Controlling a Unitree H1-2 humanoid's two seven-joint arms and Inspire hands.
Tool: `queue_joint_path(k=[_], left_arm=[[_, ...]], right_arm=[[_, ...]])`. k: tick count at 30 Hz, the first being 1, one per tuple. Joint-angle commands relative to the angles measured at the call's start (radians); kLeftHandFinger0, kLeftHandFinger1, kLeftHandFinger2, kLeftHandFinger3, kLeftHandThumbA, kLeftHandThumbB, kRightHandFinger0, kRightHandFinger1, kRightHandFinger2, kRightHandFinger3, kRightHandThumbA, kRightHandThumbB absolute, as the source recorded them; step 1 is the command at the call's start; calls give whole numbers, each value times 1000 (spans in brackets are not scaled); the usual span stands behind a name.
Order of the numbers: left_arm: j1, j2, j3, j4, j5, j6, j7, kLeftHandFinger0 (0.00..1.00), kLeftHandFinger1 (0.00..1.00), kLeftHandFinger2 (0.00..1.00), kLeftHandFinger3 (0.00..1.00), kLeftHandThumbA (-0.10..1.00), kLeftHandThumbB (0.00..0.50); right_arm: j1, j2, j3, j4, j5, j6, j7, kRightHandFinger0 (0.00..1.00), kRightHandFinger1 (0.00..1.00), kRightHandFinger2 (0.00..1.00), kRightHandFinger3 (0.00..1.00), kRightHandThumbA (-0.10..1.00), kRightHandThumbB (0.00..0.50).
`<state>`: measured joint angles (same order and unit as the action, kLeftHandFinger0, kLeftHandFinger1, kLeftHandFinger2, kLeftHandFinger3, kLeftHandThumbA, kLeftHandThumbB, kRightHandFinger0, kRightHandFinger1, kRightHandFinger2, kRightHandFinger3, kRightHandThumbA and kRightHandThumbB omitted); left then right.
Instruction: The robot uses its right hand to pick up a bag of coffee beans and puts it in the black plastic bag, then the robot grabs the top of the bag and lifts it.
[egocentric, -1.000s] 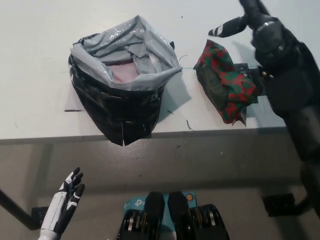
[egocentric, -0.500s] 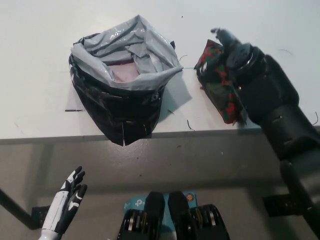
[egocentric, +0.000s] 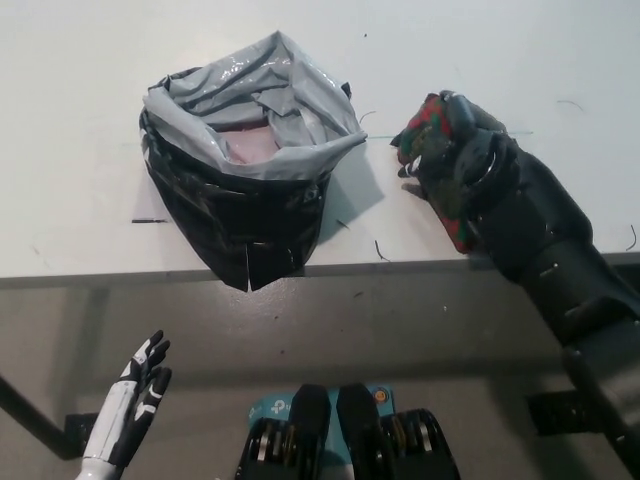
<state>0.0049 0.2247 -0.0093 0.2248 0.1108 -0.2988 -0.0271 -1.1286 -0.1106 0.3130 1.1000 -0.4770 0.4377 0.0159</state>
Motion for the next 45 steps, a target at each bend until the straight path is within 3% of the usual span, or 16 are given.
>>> queue_joint_path(k=[1, 6, 8, 9, 11, 13, 20, 26, 30, 34, 39, 40, 41, 43, 44, 45], left_arm=[[-16, 14, 4, 1, 3, -41, -3, 1000, 1000, 1000, 1000, 949, 293], [-15, 5, 1, 4, -3, -39, -6, 1000, 1000, 1000, 1000, 933, 289], [-15, 5, 1, 2, -2, -38, -4, 1000, 1000, 1000, 1000, 934, 291], [-15, 7, 2, 2, -1, -42, -3, 1000, 1000, 1000, 1000, 936, 296], [-21, 9, 3, 2, 1, -42, -3, 1000, 1000, 1000, 1000, 938, 292], [-24, 9, 3, 1, 3, -41, -2, 1000, 1000, 1000, 1000, 941, 291], [-27, 13, 4, -9, 2, -27, -5, 1000, 1000, 1000, 1000, 955, 285], [-22, 14, 4, -5, 0, -32, -7, 1000, 1000, 1000, 1000, 940, 274], [-22, 14, 4, -9, 0, -25, -7, 1000, 1000, 1000, 1000, 942, 282], [-24, 12, 4, -7, 4, -28, -3, 1000, 1000, 1000, 1000, 958, 297], [-25, 12, 3, 3, 1, -36, -6, 1000, 1000, 1000, 1000, 947, 286], [-25, 13, 3, 4, 0, -37, -7, 1000, 1000, 1000, 1000, 946, 285], [-23, 13, 2, 4, -2, -38, -9, 1000, 1000, 1000, 1000, 946, 283], [-21, 13, 1, 0, -4, -35, -11, 1000, 1000, 1000, 1000, 947, 284], [-23, 13, 1, 0, 1, -34, -8, 1000, 1000, 1000, 1000, 955, 287], [-23, 13, 1, 0, 5, -35, -7, 1000, 1000, 1000, 1000, 956, 287]], right_arm=[[31, -9, 4, 31, 6, 21, -8, 1000, 1000, 1000, 1000, 984, 497], [53, 10, 26, 69, -8, 18, -21, 1000, 1000, 1000, 1000, 762, 474], [50, 19, 78, 116, -58, 3, -53, 735, 1000, 1000, 1000, 496, 417], [61, 23, 93, 129, -69, -29, -102, 654, 738, 869, 1000, 218, 327], [79, 28, 74, 138, -48, -77, -206, 50, 112, 323, 1000, -95, 262], [87, 28, 60, 140, -36, -112, -253, 2, 37, 259, 1000, -100, 245], [80, 20, 18, 146, -6, -206, -353, 1, 50, 244, 831, -100, 230], [89, 14, -48, 93, 31, -315, -415, 0, 2, 90, 277, -100, 226], [88, 17, -98, 22, 53, -380, -460, 0, 101, 265, 375, -100, 219], [46, 12, -118, -161, 35, -328, -450, 0, 300, 762, 727, -100, 196], [10, 4, -131, -257, 36, -279, -413, 0, 376, 839, 758, -100, 191], [4, 3, -133, -265, 37, -273, -409, 47, 443, 909, 894, -100, 197], [-1, 1, -134, -286, 38, -263, -397, 470, 911, 1000, 768, -100, 218], [-12, 1, -151, -332, 59, -236, -366, 445, 862, 1000, 548, -100, 208], [-23, 5, -160, -359, 69, -223, -354, 58, 400, 539, 417, -100, 186], [-30, 6, -161, -380, 69, -212, -344, 12, 328, 593, 461, -100, 181]])
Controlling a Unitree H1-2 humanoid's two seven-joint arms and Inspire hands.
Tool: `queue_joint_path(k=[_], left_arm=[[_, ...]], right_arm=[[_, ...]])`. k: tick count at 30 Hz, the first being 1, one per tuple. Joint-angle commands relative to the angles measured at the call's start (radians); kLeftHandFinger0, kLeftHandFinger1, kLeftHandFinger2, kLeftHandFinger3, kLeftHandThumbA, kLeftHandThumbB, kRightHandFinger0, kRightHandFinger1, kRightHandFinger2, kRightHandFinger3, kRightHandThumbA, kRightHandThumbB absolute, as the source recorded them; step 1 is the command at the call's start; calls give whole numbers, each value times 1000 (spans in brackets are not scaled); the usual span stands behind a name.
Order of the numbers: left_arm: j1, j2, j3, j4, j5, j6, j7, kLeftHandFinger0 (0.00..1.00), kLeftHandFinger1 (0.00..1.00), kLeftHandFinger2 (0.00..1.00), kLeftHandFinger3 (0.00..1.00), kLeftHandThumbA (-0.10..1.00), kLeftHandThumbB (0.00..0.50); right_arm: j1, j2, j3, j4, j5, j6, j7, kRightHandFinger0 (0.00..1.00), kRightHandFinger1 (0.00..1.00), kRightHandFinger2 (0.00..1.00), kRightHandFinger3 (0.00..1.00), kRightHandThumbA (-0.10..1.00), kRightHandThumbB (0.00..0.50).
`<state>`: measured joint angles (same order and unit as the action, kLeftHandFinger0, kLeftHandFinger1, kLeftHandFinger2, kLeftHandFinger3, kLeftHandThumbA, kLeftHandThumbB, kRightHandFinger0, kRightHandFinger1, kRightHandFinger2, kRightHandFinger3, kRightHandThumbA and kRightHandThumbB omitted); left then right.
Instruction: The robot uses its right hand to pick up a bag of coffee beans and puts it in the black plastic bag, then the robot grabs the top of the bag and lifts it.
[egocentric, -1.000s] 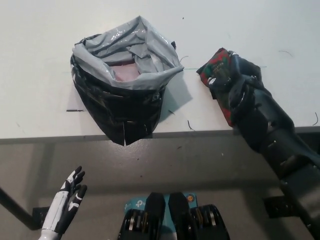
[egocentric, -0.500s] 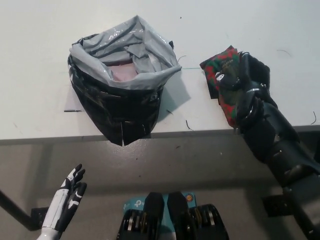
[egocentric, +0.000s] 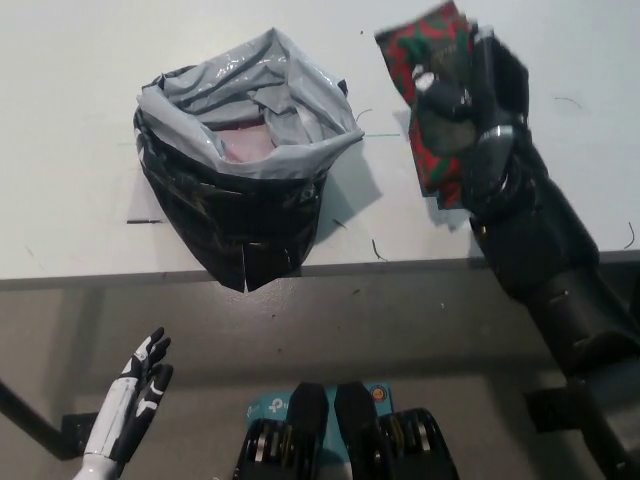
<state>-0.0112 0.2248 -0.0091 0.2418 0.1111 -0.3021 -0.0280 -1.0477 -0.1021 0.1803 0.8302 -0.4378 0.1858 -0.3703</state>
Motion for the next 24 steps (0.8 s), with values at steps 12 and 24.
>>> queue_joint_path(k=[12, 24], left_arm=[[-1, 13, -4, -32, 15, -22, -8, 1000, 1000, 1000, 1000, 961, 292], [-2, 14, -20, -29, 31, -36, -11, 1000, 1000, 1000, 1000, 983, 315]], right_arm=[[-307, 14, 5, -95, 1, 14, 85, 0, 320, 737, 681, -100, 187], [-514, 97, 22, 257, 25, -87, 36, 0, 238, 668, 756, -100, 227]])
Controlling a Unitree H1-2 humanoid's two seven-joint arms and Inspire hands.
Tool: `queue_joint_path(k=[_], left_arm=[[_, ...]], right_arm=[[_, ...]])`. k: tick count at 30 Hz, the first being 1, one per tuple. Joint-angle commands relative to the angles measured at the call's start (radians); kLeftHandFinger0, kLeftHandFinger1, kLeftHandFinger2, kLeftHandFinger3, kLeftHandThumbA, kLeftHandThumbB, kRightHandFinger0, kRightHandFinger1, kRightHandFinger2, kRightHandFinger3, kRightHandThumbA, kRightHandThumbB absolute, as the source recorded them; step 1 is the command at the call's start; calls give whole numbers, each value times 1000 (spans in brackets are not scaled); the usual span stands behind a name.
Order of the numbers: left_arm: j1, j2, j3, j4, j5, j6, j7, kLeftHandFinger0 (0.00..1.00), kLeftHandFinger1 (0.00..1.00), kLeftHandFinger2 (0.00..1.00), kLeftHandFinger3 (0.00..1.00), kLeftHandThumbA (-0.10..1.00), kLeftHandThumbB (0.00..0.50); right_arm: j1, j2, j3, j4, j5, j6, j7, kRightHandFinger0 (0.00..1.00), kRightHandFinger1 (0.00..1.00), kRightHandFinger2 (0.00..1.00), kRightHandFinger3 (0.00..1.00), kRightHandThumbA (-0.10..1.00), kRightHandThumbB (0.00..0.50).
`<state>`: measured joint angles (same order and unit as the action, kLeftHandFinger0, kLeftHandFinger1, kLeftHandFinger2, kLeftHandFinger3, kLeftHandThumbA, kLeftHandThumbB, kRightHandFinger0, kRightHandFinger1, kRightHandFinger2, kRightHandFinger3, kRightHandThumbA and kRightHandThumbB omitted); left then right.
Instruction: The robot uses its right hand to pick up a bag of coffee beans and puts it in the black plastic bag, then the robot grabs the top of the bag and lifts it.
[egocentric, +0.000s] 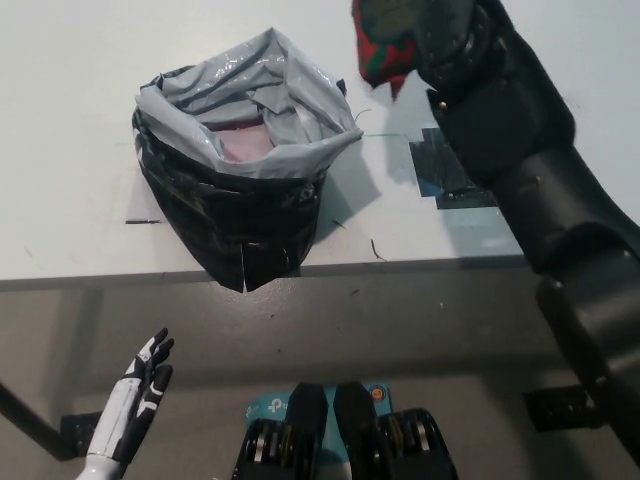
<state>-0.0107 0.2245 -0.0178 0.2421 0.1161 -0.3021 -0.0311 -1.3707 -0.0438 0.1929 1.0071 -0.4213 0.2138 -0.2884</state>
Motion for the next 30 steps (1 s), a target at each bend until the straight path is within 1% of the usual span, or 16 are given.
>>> queue_joint_path(k=[1, 2, 3, 4, 5, 8, 10, 12, 16, 18, 20, 21, 22, 26, 30], left_arm=[[-3, 15, -12, -29, 26, -36, -8, 1000, 1000, 1000, 1000, 984, 315], [-6, 15, -14, -28, 22, -38, -12, 1000, 1000, 1000, 1000, 975, 308], [-10, 14, -16, -26, 19, -40, -14, 1000, 1000, 1000, 1000, 972, 308], [-10, 14, -17, -26, 19, -41, -14, 1000, 1000, 1000, 1000, 971, 308], [-9, 13, -17, -27, 14, -39, -16, 1000, 1000, 1000, 1000, 962, 319], [-5, 11, -22, -33, 16, -35, -17, 1000, 1000, 1000, 1000, 965, 324], [2, 11, -29, -41, 27, -36, -15, 1000, 1000, 1000, 1000, 968, 317], [2, 10, -33, -42, 33, -38, -13, 1000, 1000, 1000, 1000, 976, 312], [-1, 11, -46, -54, 48, -33, -18, 1000, 1000, 1000, 1000, 988, 309], [-3, 12, -54, -64, 57, -25, -20, 1000, 1000, 1000, 1000, 994, 302], [0, 10, -60, -76, 63, -16, -21, 1000, 1000, 1000, 1000, 994, 297], [1, 9, -64, -83, 65, -9, -23, 1000, 1000, 1000, 1000, 992, 294], [3, 9, -68, -91, 68, 0, -24, 1000, 1000, 1000, 1000, 989, 293], [0, 7, -77, -106, 74, 13, -23, 1000, 1000, 1000, 1000, 978, 294], [-1, 5, -88, -124, 91, 16, -22, 1000, 1000, 1000, 1000, 979, 293]], right_arm=[[-197, 43, 10, 93, 8, -121, -51, 0, 240, 669, 754, -100, 227], [-207, 58, 10, 125, 10, -138, -63, 0, 242, 666, 733, -100, 226], [-218, 72, 10, 161, 13, -159, -72, 0, 230, 658, 726, -100, 216], [-220, 76, 10, 172, 14, -165, -75, 0, 229, 662, 731, -100, 220], [-223, 85, 13, 199, 13, -186, -84, 0, 234, 676, 767, -100, 204], [-230, 106, 21, 256, 10, -219, -99, 0, 251, 703, 830, -100, 195], [-232, 127, 24, 297, 12, -237, -109, 0, 231, 676, 804, -100, 188], [-233, 135, 27, 315, 14, -248, -110, 0, 200, 652, 772, -100, 190], [-235, 154, 42, 352, 7, -265, -126, 0, 156, 631, 735, -100, 191], [-236, 159, 44, 363, 11, -270, -129, 0, 149, 631, 722, -100, 170], [-235, 164, 48, 366, 11, -276, -133, 0, 160, 673, 746, -100, 167], [-236, 166, 54, 368, 6, -280, -141, 0, 155, 660, 726, -100, 168], [-237, 168, 59, 371, 3, -282, -149, 0, 129, 634, 712, -100, 162], [-244, 173, 68, 374, 3, -297, -161, 0, 96, 614, 712, -100, 150], [-235, 178, 81, 378, -3, -294, -169, 0, 129, 676, 758, -100, 141]])
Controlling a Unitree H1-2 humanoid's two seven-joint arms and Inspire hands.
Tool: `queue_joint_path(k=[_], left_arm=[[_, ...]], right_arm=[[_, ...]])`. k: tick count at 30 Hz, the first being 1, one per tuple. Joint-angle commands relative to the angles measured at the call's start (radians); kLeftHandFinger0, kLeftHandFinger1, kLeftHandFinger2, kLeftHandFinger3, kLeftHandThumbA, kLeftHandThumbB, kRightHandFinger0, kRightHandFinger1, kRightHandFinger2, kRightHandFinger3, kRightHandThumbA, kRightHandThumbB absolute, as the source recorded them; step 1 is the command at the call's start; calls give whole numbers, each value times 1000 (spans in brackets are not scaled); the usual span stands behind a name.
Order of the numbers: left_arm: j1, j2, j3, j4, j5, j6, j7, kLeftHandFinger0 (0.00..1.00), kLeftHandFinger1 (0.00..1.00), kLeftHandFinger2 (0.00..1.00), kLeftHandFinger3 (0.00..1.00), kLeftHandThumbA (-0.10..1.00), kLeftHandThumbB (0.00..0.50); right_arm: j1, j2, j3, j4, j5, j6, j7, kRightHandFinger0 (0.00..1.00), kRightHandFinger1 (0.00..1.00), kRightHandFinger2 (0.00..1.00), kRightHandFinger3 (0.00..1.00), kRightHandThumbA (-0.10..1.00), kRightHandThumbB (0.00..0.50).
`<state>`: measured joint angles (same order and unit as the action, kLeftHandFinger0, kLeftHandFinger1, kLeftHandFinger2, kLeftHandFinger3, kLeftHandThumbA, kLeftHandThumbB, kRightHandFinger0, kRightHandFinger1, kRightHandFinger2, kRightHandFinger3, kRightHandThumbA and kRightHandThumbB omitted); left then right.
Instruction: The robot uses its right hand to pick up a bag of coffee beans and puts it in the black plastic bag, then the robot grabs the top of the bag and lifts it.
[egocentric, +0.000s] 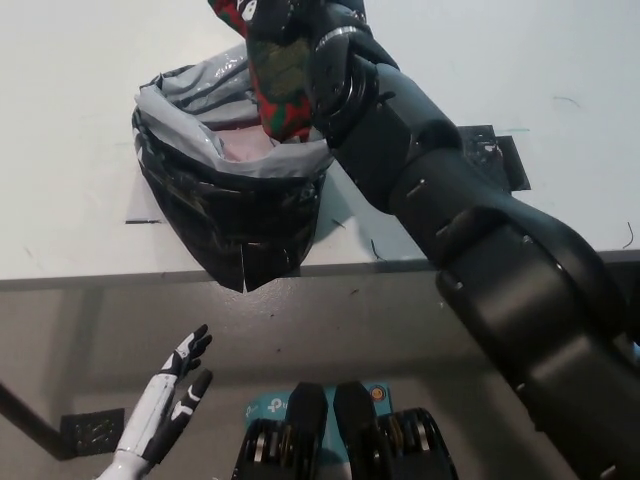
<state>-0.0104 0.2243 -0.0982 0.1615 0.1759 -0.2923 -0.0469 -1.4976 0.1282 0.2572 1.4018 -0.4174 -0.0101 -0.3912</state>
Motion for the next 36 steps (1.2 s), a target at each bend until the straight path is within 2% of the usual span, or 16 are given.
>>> queue_joint_path(k=[1, 8, 12, 14, 15, 17, 18, 20, 23, 25, 26, 27, 28, 30, 34, 36], left_arm=[[-3, 5, -10, -46, 42, 5, -3, 1000, 1000, 1000, 1000, 984, 289], [-12, 5, -15, -64, 49, 19, -10, 1000, 1000, 1000, 1000, 960, 302], [-19, 5, -17, -72, 49, 28, -18, 1000, 1000, 1000, 1000, 942, 300], [-19, 2, -20, -76, 53, 28, -18, 1000, 1000, 1000, 1000, 938, 299], [-20, 5, -22, -76, 60, 27, -17, 1000, 1000, 1000, 1000, 945, 292], [-21, 5, -23, -78, 59, 27, -20, 1000, 1000, 1000, 1000, 943, 292], [-21, 4, -23, -80, 57, 29, -22, 1000, 1000, 1000, 1000, 928, 287], [-21, 2, -25, -80, 57, 25, -24, 1000, 1000, 1000, 1000, 925, 284], [-20, 1, -26, -79, 49, 18, -29, 1000, 1000, 1000, 1000, 902, 282], [-21, 1, -27, -82, 47, 19, -33, 1000, 1000, 1000, 1000, 894, 277], [-21, 2, -28, -85, 47, 21, -35, 1000, 1000, 1000, 1000, 892, 277], [-21, 2, -29, -85, 46, 20, -36, 1000, 1000, 1000, 1000, 889, 279], [-21, 1, -29, -85, 46, 19, -36, 1000, 1000, 1000, 1000, 889, 279], [-23, -1, -28, -84, 41, 16, -36, 1000, 1000, 1000, 1000, 871, 279], [-28, -5, -27, -80, 46, 16, -34, 1000, 1000, 1000, 1000, 874, 290], [-28, -7, -25, -76, 43, 17, -33, 1000, 1000, 1000, 1000, 875, 293]], right_arm=[[-102, 8, 19, -14, -7, -77, -68, 0, 129, 674, 749, -100, 146], [-79, 18, 28, -2, 2, -69, -63, 0, 220, 792, 851, -100, 121], [-82, 24, 27, -1, 6, -83, -70, 0, 177, 756, 824, -100, 116], [-84, 38, 28, 0, 5, -76, -73, 0, 201, 779, 842, -100, 111], [-85, 45, 27, 0, 7, -75, -70, 0, 109, 687, 820, -100, 104], [-83, 56, 27, 2, 8, -78, -74, 0, 91, 686, 795, -100, 104], [-82, 65, 26, 3, 10, -79, -74, 0, 111, 725, 794, -100, 125], [-80, 77, 29, 6, 7, -75, -77, 0, 122, 734, 790, -100, 136], [-77, 93, 29, 8, 6, -74, -87, 0, 190, 774, 810, -100, 131], [-75, 103, 24, 9, 12, -69, -83, 0, 231, 817, 869, -100, 114], [-74, 106, 18, 10, 19, -66, -74, 0, 251, 837, 932, -100, 107], [-74, 108, 15, 11, 22, -65, -71, 0, 245, 799, 842, -100, 113], [-73, 109, 14, 12, 23, -65, -70, 0, 245, 799, 842, -100, 113], [-72, 115, 10, 12, 28, -71, -70, 0, 183, 703, 669, -100, 124], [-75, 125, 12, 12, 27, -86, -73, 0, 165, 687, 578, -100, 116], [-76, 133, 25, 12, 16, -96, -80, 0, 165, 733, 598, -100, 103]])
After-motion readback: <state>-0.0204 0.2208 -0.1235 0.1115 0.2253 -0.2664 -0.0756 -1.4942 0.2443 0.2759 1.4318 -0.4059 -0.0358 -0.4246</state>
